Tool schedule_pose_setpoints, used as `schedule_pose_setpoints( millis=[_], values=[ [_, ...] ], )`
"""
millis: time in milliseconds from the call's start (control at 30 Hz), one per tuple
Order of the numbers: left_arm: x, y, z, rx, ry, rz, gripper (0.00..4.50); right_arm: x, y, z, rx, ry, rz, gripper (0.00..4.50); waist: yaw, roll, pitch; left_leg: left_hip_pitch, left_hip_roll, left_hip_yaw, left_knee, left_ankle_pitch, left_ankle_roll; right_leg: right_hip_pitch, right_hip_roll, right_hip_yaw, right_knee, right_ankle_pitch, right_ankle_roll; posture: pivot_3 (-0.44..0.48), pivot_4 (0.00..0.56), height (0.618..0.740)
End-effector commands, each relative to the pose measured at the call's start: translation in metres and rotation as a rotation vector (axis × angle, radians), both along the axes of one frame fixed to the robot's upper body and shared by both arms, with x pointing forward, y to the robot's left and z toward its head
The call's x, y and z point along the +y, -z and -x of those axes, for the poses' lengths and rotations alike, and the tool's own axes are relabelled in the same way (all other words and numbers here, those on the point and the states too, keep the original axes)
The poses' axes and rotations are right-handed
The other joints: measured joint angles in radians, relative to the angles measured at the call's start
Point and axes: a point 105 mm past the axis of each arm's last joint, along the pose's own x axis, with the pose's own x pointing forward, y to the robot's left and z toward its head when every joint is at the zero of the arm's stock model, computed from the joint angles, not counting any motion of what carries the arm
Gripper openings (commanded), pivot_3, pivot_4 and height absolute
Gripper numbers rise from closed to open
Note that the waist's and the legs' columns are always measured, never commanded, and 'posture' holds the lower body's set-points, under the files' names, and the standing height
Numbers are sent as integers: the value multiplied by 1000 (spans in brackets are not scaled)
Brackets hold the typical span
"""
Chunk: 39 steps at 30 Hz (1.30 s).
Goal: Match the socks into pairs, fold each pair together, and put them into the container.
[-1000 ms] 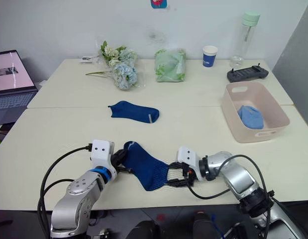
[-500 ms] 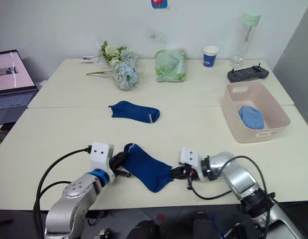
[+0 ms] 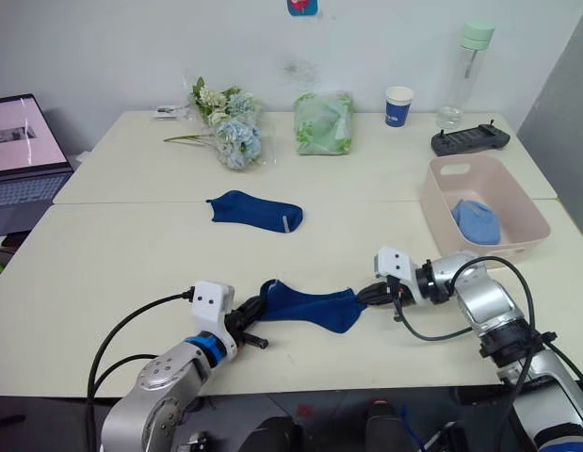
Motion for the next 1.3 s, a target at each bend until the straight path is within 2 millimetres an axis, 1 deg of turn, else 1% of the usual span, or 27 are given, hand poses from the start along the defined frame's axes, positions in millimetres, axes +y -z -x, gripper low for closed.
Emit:
schedule_pose_setpoints(
  millis=[33,100,167,200,233,300,400,433,533,567,633,700,767,833,967,1067,1100,1133,1267,1300],
  values=[
    [-3,-6,1,-40,-15,62,992,-4,-13,-3,-10,14,-41,1353,0,0,0,0,0,0,0,0,0,0,0,0,0,0,0,0,150,740],
    [-2,-7,0,-48,-27,71,1562,-7,-15,-2,2,25,-48,2070,1,0,0,0,0,0,0,0,0,0,0,0,0,0,0,0,150,740],
    [7,-11,2,-73,-64,80,2157,-15,-18,0,22,73,-73,2769,2,0,0,0,0,0,0,0,0,0,0,0,0,0,0,0,150,740],
    [13,-14,5,-90,-68,75,2422,-18,-22,0,13,112,-99,3040,3,0,0,0,0,0,0,0,0,0,0,0,0,0,0,0,150,740],
    [18,-18,8,-107,-69,66,2770,-19,-26,-2,0,157,-133,3440,4,0,0,0,1,0,0,0,0,0,0,0,0,0,0,0,150,740],
    [28,-29,13,-140,-28,36,3376,-21,-34,4,20,209,-191,4094,4,0,0,-2,1,0,0,0,0,-2,0,0,0,0,0,0,150,740],
    [39,-40,19,-164,20,10,4273,-28,-39,11,17,259,-198,4102,6,0,0,-3,1,0,0,0,0,-4,0,0,1,0,0,0,150,740],
    [42,-43,21,-161,29,17,4471,-29,-39,14,19,271,-198,4102,7,0,0,-2,1,0,0,0,0,-3,0,1,1,0,0,0,150,740],
    [57,-42,28,-125,65,-21,4471,-33,-38,20,7,337,-216,4102,9,0,0,-2,1,0,0,0,0,-3,0,1,0,0,0,0,150,740],
    [57,-41,30,-115,104,-39,4471,-33,-34,20,1,381,-222,4102,9,0,0,-3,1,0,0,0,0,-3,0,0,0,0,0,0,150,740],
    [54,-38,30,-96,188,-67,4471,-28,-24,28,30,393,-227,4102,10,0,0,-2,1,0,-1,0,0,-3,1,0,0,0,0,0,150,740],
    [52,-38,25,-75,207,-52,4471,-25,-18,33,47,393,-214,4102,11,1,0,-2,0,0,-1,0,0,-3,1,0,0,0,0,0,150,740],
    [48,-34,10,-53,223,-67,4471,-21,-8,35,50,416,-205,4102,13,1,0,-2,0,1,0,0,1,-2,0,1,1,0,0,0,150,740],
    [49,-29,-2,-45,213,-101,4471,-16,-3,33,49,441,-211,4102,16,1,0,-1,-1,0,0,0,1,-1,0,0,1,0,0,0,150,740],
    [45,-14,-10,-17,224,-119,4471,-4,7,37,61,429,-208,4102,9,1,0,-1,-1,1,-1,0,0,-2,1,0,0,0,0,0,150,740],
    [42,-3,-10,0,249,-129,3938,-1,12,36,49,431,-198,4102,7,1,0,-2,-1,0,-1,0,0,-4,1,0,1,0,0,0,150,740],
    [40,-2,-10,-1,259,-132,3631,-1,13,35,46,433,-198,3711,7,1,0,-1,0,0,-1,0,0,-3,1,0,1,0,0,0,150,740],
    [38,-2,-9,-4,266,-131,3329,0,12,36,47,432,-201,3515,8,1,0,-1,0,0,-1,0,0,-2,1,0,1,0,0,0,150,740],
    [38,-7,-7,-17,249,-107,2079,0,10,37,56,430,-216,2092,8,1,0,-1,0,0,-1,0,0,-2,1,0,0,0,0,0,150,740],
    [39,-9,-6,-19,246,-99,1839,0,9,37,61,429,-219,1813,8,1,0,-1,0,0,-1,0,0,-2,0,0,0,0,0,0,150,740]
  ],
)
